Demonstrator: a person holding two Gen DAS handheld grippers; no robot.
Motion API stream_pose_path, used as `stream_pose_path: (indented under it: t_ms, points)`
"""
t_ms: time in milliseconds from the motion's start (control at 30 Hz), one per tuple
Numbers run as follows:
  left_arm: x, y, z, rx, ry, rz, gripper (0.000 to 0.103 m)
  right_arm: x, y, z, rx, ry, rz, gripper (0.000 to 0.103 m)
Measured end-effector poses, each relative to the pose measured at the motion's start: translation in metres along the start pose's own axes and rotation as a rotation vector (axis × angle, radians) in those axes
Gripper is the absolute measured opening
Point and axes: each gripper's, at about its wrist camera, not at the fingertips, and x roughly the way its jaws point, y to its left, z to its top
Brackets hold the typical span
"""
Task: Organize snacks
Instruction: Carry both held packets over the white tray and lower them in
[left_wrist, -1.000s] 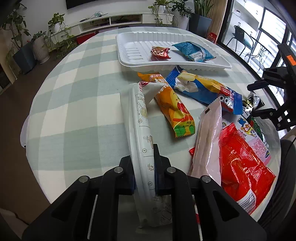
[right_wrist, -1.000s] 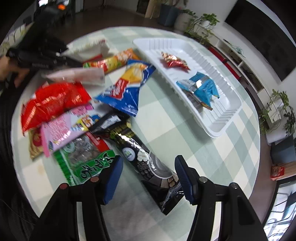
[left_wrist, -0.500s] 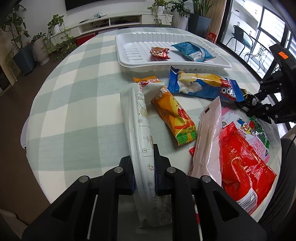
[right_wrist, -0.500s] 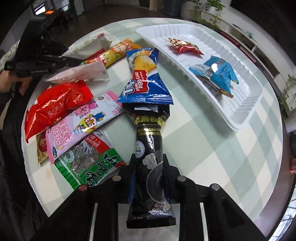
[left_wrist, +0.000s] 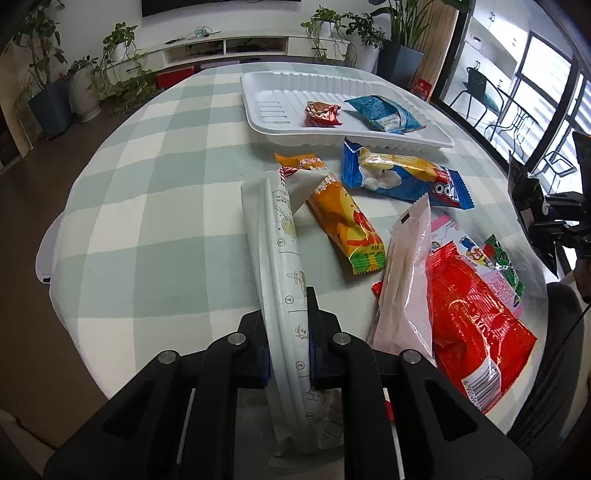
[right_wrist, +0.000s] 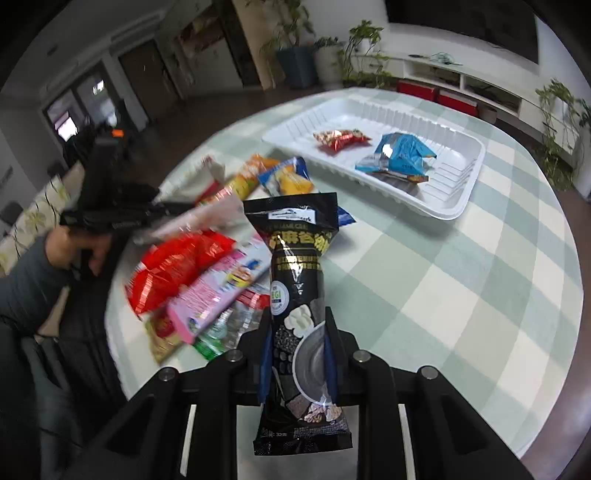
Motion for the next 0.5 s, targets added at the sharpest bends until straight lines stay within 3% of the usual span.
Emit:
stream_pose_path:
  t_ms: [267, 500]
  points:
    - [-0.032, 0.009, 0.016, -0.059, -0.069, -0.085, 0.012, -0.020, -0.001, 0.010, 0.164, -0.182, 0.088, 0.025]
    - [-0.045, 0.014, 0.075, -0.054, -0.142, -0.129, 0.012, -0.033, -0.039, 0.041, 0.444, -0.284, 0.055, 0.025]
